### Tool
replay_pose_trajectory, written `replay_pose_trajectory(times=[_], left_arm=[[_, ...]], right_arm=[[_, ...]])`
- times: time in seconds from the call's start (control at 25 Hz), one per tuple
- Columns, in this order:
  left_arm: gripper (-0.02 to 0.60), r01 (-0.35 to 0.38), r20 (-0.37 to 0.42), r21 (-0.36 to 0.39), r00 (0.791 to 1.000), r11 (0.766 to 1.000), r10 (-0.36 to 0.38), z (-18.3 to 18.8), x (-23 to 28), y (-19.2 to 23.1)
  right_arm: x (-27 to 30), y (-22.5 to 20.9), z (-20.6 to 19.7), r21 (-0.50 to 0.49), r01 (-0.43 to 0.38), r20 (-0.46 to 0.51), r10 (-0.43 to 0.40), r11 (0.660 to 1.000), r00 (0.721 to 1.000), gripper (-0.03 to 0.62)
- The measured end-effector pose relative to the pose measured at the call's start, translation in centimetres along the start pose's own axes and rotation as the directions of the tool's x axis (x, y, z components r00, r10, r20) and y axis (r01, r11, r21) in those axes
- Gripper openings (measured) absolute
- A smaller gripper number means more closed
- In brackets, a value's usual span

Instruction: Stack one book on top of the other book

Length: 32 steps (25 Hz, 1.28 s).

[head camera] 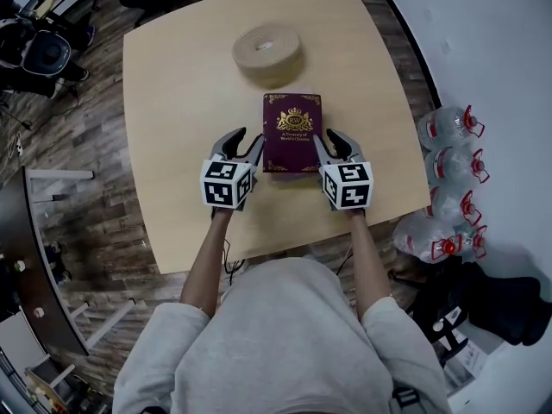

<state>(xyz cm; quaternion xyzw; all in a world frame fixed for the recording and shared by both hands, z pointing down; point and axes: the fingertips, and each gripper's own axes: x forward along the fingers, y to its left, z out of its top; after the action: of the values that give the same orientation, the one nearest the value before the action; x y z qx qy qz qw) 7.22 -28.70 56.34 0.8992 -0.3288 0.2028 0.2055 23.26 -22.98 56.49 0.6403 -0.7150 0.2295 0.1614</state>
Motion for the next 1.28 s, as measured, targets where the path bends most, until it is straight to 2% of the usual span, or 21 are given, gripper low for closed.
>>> replay_pose_trajectory(times=[0.16, 0.44, 0.88, 1.28], left_arm=[[0.113, -0.021, 0.033, 0.009, 0.999, 1.000, 0.020, 0.7, -1.5, 0.1], [0.011, -0.058, 0.076, 0.022, 0.995, 0.998, 0.057, 1.5, -4.1, 0.7], [0.009, -0.103, 0.110, 0.002, 0.989, 0.995, 0.102, 1.1, -8.0, 2.1], [0.009, -0.176, 0.164, -0.001, 0.971, 0.984, 0.174, 1.8, -12.6, 4.0]], right_arm=[[-0.9, 0.3, 0.7, -0.010, 0.011, 0.023, -0.011, 1.000, 1.000, 0.073], [-2.2, 1.1, 1.6, -0.029, 0.020, 0.054, -0.019, 0.999, 0.998, 0.005], [-2.8, 4.7, 3.9, -0.095, -0.063, 0.101, 0.073, 0.993, 0.992, 0.004], [-2.9, 8.8, 5.5, -0.161, -0.140, 0.134, 0.162, 0.977, 0.978, 0.003]])
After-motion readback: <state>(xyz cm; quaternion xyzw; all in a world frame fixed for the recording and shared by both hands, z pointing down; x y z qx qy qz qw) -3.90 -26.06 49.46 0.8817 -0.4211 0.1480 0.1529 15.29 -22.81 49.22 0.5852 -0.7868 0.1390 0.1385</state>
